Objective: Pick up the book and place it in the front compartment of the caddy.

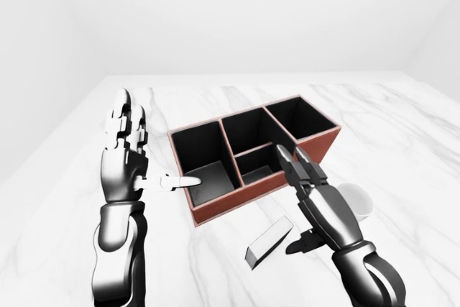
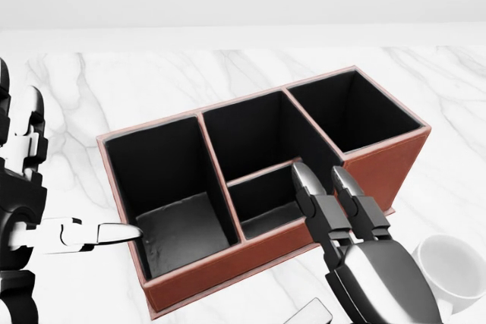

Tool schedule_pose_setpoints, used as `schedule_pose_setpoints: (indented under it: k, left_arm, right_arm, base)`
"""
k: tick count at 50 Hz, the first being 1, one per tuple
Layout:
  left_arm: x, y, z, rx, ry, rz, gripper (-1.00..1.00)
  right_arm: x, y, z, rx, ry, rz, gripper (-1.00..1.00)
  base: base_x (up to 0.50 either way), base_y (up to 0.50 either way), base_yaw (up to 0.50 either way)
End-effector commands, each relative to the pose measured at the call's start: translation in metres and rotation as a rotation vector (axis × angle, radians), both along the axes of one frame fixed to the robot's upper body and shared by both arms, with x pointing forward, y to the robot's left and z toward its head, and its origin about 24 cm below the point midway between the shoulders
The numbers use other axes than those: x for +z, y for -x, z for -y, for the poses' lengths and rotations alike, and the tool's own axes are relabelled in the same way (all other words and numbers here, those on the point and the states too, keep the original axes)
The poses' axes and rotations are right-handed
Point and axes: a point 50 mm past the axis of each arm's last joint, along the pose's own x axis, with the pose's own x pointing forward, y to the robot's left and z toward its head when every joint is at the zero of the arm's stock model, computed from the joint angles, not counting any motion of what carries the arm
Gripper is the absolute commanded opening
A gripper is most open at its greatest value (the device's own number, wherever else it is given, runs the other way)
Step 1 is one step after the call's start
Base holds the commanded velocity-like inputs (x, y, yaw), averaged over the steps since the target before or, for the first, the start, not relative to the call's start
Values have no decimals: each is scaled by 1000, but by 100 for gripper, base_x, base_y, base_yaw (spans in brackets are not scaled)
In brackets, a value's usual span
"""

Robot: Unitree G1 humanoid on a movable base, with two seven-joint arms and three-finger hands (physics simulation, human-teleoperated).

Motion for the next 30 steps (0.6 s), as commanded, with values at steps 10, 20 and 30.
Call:
schedule_pose_setpoints:
  k: [10, 20, 30]
  left_arm:
    - [1, -1, -1, -2, -15, 0, 100]
    - [-3, -4, -2, 0, -17, -19, 100]
    - [-3, -5, -4, 4, -15, -19, 100]
  right_arm:
    - [-10, 1, -10, 28, 28, -19, 100]
    - [-18, 5, -13, 35, 50, -36, 100]
    - [-23, 5, -15, 38, 66, -45, 100]
  base:
    - [0, 0, 0]
    - [0, 0, 0]
    - [0, 0, 0]
